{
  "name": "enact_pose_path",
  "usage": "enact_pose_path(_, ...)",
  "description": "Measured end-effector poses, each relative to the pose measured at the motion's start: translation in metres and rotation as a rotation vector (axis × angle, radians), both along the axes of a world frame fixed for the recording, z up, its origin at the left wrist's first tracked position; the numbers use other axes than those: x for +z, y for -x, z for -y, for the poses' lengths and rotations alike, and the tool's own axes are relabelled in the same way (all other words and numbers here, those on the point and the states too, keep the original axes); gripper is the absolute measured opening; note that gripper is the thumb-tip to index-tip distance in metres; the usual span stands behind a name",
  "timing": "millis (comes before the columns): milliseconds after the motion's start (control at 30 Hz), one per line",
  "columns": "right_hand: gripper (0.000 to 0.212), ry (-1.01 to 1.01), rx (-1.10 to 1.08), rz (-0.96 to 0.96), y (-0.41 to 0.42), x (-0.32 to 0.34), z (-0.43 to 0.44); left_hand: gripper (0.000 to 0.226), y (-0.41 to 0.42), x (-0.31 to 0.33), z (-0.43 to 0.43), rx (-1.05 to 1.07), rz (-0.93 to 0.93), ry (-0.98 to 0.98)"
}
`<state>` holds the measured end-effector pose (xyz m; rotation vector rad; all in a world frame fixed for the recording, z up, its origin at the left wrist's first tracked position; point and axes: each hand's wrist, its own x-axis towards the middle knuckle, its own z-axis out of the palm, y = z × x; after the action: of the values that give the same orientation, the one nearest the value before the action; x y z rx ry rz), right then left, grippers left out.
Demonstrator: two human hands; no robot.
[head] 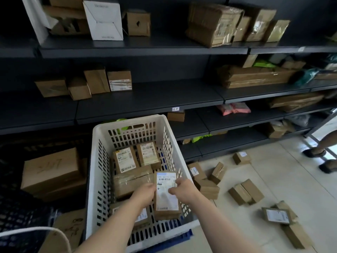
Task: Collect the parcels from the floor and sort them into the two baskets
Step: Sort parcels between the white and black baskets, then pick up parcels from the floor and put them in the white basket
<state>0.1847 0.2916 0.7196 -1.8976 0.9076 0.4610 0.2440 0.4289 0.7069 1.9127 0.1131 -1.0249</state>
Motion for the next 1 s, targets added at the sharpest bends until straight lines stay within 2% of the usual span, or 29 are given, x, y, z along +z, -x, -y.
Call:
enact_pose_path(100, 0.059, -0.011, -0.085, 0.1, 0.015, 0.016, -0.001, 0.026, -0.001, 0.01, 0.003, 0.011, 0.044, 0.029)
enact_pose_path(267, 0.05, -0.007, -0.227, 0.212, 0.046, 0.048, 0.004, 0.016, 0.011, 0.039, 0.026, -0.004, 0.098, 0.122)
enact_pose_path(533, 0.04, 0.034, -0.497, 0.311, 0.122, 0.078, 0.05, 0.02, 0.059, 0.069, 0.096, -0.127, 0.087, 0.231)
enact_pose_path(700, 0.033, 0.005, -0.676, 0.34, 0.191, 0.073, 0.116, 0.021, 0.117, 0.078, 0.169, -0.27, 0.088, 0.246)
enact_pose_path(1000, 0.02, -0.026, -0.889, 0.334, 0.324, 0.042, 0.286, 0.023, 0.226, 0.064, 0.347, -0.432, 0.08, 0.195)
